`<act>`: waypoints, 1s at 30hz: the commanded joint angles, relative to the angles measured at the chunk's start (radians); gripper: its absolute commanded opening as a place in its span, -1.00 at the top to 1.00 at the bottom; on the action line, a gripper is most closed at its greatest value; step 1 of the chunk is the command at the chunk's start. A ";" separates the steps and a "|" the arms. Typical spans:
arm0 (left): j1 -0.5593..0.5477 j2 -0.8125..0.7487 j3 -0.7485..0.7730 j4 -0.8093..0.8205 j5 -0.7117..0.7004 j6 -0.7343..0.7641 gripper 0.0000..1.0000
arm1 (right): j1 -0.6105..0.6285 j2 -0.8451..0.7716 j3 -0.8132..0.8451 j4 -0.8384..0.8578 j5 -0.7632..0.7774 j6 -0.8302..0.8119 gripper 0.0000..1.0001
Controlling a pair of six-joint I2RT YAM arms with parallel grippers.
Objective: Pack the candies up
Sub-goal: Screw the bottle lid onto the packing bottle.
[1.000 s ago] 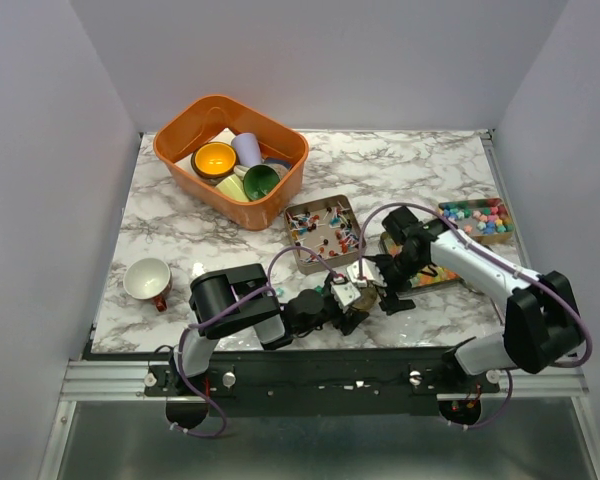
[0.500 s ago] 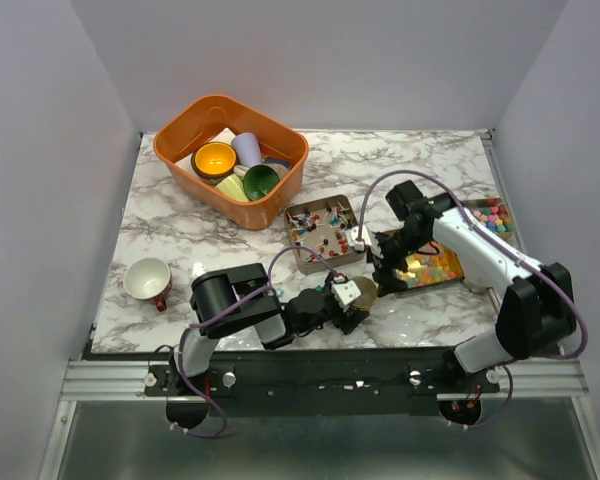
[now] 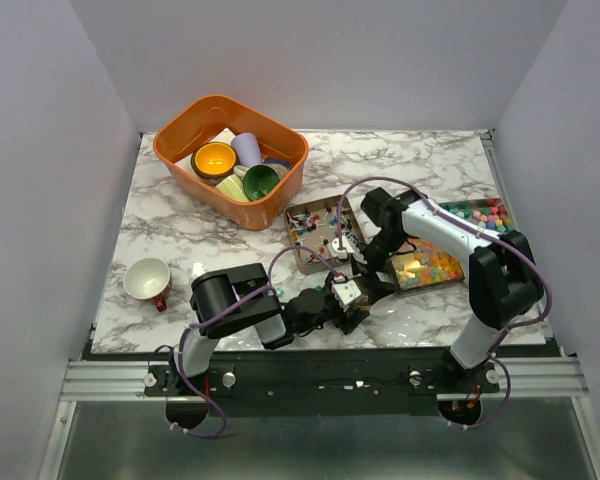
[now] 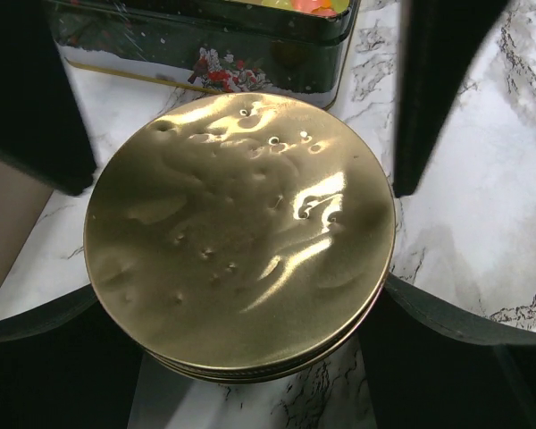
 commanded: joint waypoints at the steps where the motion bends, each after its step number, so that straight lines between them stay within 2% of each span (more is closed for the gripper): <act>1: 0.011 0.061 -0.026 -0.232 -0.043 0.035 1.00 | 0.000 -0.058 -0.106 -0.030 0.063 -0.037 -1.00; 8: 0.013 0.061 -0.028 -0.229 -0.038 0.026 1.00 | -0.012 -0.224 -0.305 0.041 0.153 -0.020 -1.00; 16: 0.013 0.064 -0.025 -0.230 -0.041 0.018 1.00 | -0.032 -0.345 -0.416 0.053 0.161 0.035 -1.00; 22: 0.013 0.066 -0.023 -0.236 -0.021 0.029 1.00 | -0.072 -0.388 -0.332 0.093 0.088 0.133 -1.00; 30: 0.011 0.069 -0.019 -0.241 -0.009 0.034 1.00 | -0.060 -0.224 -0.118 0.053 -0.078 0.123 -1.00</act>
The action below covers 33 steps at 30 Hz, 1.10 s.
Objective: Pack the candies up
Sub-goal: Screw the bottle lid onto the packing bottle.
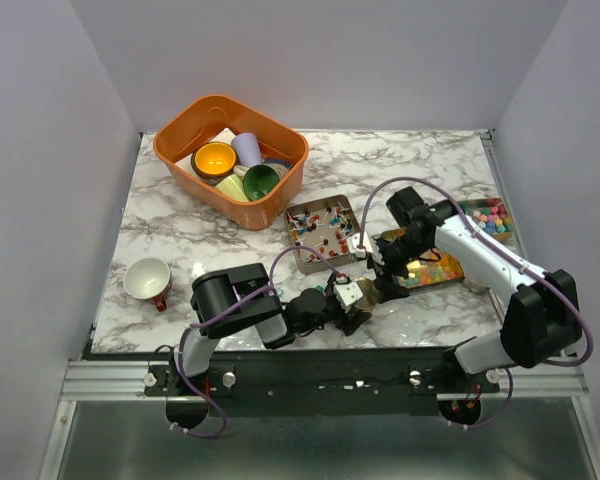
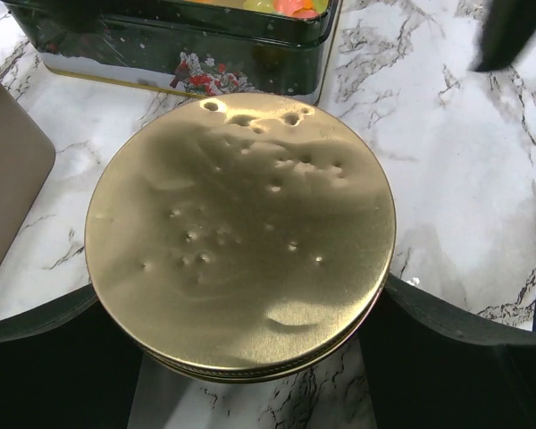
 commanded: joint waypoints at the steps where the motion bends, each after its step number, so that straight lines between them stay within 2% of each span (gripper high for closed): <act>1: 0.015 0.065 -0.028 -0.235 -0.038 0.029 1.00 | 0.014 0.116 0.100 -0.026 -0.125 -0.004 -1.00; 11: 0.016 0.060 -0.030 -0.236 -0.042 0.028 1.00 | 0.060 0.217 0.113 -0.050 -0.096 -0.096 -1.00; 24: 0.021 0.059 -0.025 -0.249 -0.061 0.002 1.00 | 0.045 0.044 -0.099 -0.030 0.010 -0.087 -1.00; 31: 0.024 0.068 -0.019 -0.255 -0.050 0.003 1.00 | 0.027 0.017 -0.110 -0.003 -0.005 -0.041 -1.00; 32: 0.024 0.070 -0.011 -0.262 -0.042 0.008 0.97 | 0.027 0.020 -0.096 0.014 -0.013 -0.029 -1.00; 33: 0.024 0.065 -0.005 -0.274 -0.035 0.014 0.80 | 0.025 0.026 -0.078 0.022 -0.023 -0.014 -1.00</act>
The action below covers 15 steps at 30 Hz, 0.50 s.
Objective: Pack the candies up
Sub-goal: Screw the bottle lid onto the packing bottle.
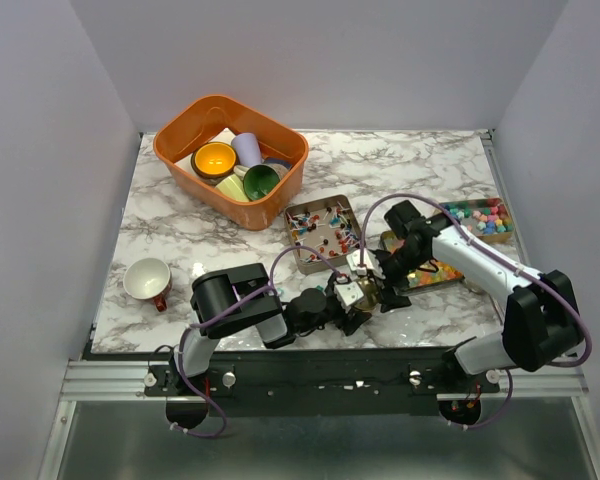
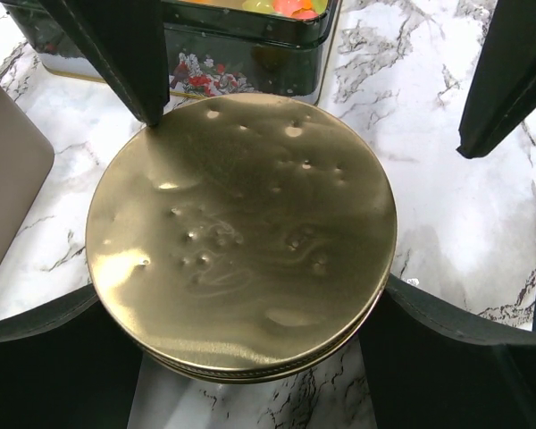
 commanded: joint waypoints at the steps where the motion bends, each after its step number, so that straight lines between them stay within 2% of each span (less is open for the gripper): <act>1: 0.023 0.062 -0.007 -0.285 -0.024 0.027 0.50 | -0.006 0.014 0.025 -0.039 -0.037 0.112 -1.00; 2: 0.022 0.051 -0.009 -0.290 -0.027 0.032 -0.15 | -0.014 0.017 0.083 -0.030 -0.046 0.129 -1.00; 3: 0.022 0.043 -0.013 -0.288 -0.027 0.035 -0.67 | -0.023 0.019 0.113 -0.030 -0.069 0.148 -1.00; 4: 0.019 0.037 -0.018 -0.285 -0.020 0.038 -0.98 | -0.037 0.025 0.146 -0.029 -0.077 0.186 -1.00; 10: 0.017 -0.116 -0.082 -0.371 0.036 0.026 -0.98 | -0.059 0.019 0.317 -0.047 -0.080 0.293 -1.00; 15: 0.017 -0.289 -0.125 -0.538 0.146 -0.009 -0.97 | -0.085 -0.018 0.386 -0.003 -0.041 0.437 -1.00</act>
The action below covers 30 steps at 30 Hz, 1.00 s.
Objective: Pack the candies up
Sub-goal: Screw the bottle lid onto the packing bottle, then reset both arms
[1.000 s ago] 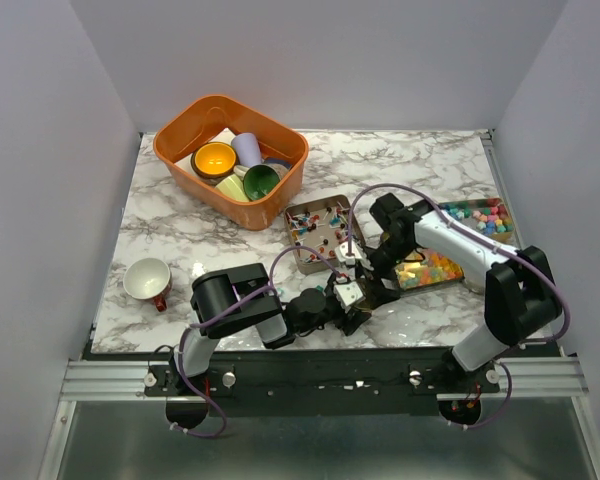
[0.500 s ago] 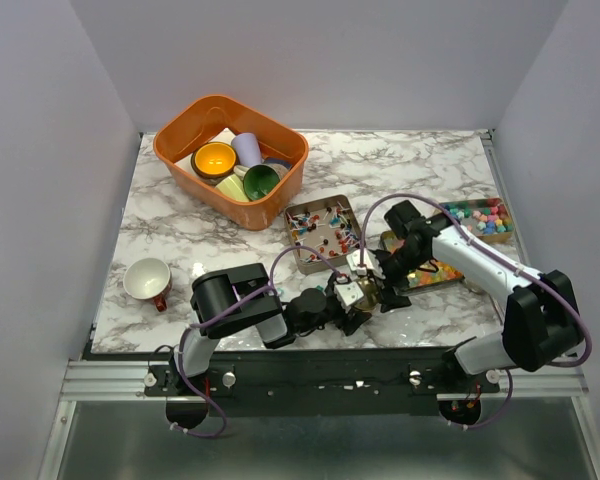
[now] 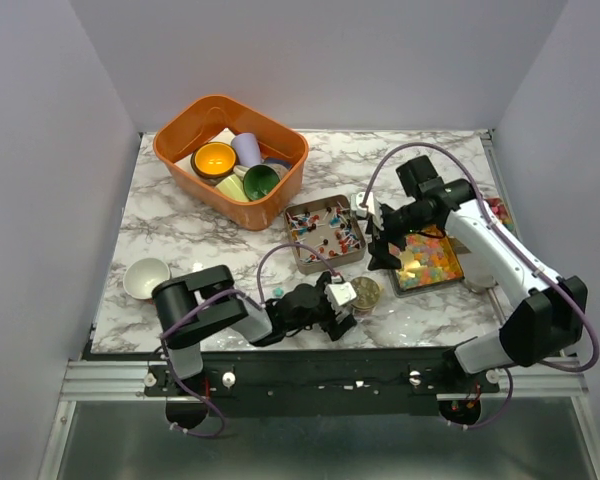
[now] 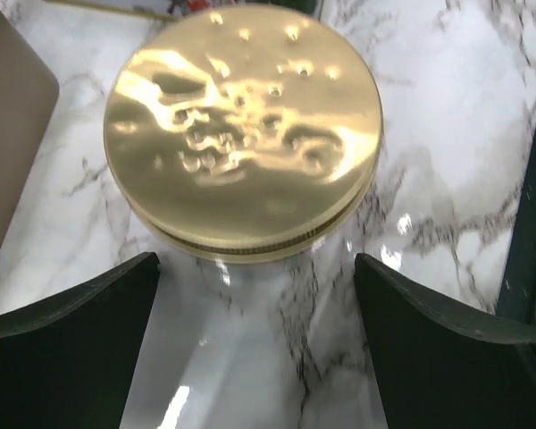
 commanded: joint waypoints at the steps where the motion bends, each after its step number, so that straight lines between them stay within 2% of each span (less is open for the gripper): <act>1: 0.005 -0.136 -0.074 -0.351 0.116 -0.014 -0.97 | -0.040 -0.054 0.076 0.040 0.025 0.196 -1.00; 3: 0.008 -0.264 -0.091 -0.406 0.167 -0.010 -0.98 | -0.054 -0.089 0.075 0.129 0.150 0.331 -1.00; 4: 0.008 -0.315 -0.091 -0.486 0.178 -0.001 -0.98 | -0.081 -0.100 0.075 0.156 0.189 0.409 -1.00; 5: 0.010 -0.423 -0.084 -0.529 0.184 0.003 -0.97 | -0.101 -0.109 0.084 0.196 0.223 0.446 -1.00; 7: 0.010 -0.542 -0.071 -0.673 0.179 0.028 -0.97 | -0.176 -0.108 0.121 0.198 0.294 0.515 -1.00; 9: 0.019 -0.709 -0.041 -0.768 0.138 0.036 -0.98 | -0.252 -0.094 0.173 0.199 0.338 0.649 -1.00; 10: 0.025 -0.755 -0.025 -0.855 0.077 0.042 -0.97 | -0.358 -0.102 0.162 0.215 0.341 0.701 -1.00; 11: 0.042 -0.833 0.007 -0.891 0.043 0.047 -0.98 | -0.412 -0.111 0.121 0.247 0.340 0.776 -1.00; 13: 0.062 -0.892 0.039 -0.952 -0.043 0.088 -0.98 | -0.579 -0.140 0.067 0.275 0.407 0.841 -1.00; 14: 0.109 -0.921 0.074 -0.963 -0.114 0.099 -0.98 | -0.618 -0.143 0.049 0.279 0.436 0.874 -1.00; 17: 0.270 -0.914 0.154 -0.983 -0.068 0.107 -0.97 | -0.668 -0.187 -0.023 0.290 0.582 0.904 -1.00; 18: 0.368 -0.906 0.171 -0.980 -0.063 0.098 -0.97 | -0.668 -0.206 -0.051 0.293 0.609 0.905 -1.00; 19: 0.404 -0.900 0.191 -0.968 -0.060 0.098 -0.98 | -0.668 -0.226 -0.068 0.293 0.605 0.902 -1.00; 23: 0.546 -0.900 0.231 -0.899 -0.009 0.075 -0.98 | -0.668 -0.336 -0.127 0.308 0.523 0.924 -1.00; 25: 0.615 -0.898 0.243 -0.911 -0.035 0.009 -0.97 | -0.668 -0.393 -0.150 0.308 0.450 0.936 -1.00; 27: 0.645 -0.894 0.261 -0.933 -0.078 -0.014 -0.98 | -0.668 -0.436 -0.177 0.304 0.386 0.927 -1.00; 30: 0.665 -0.910 0.252 -0.924 -0.092 0.045 -0.98 | -0.668 -0.467 -0.186 0.279 0.325 0.919 -1.00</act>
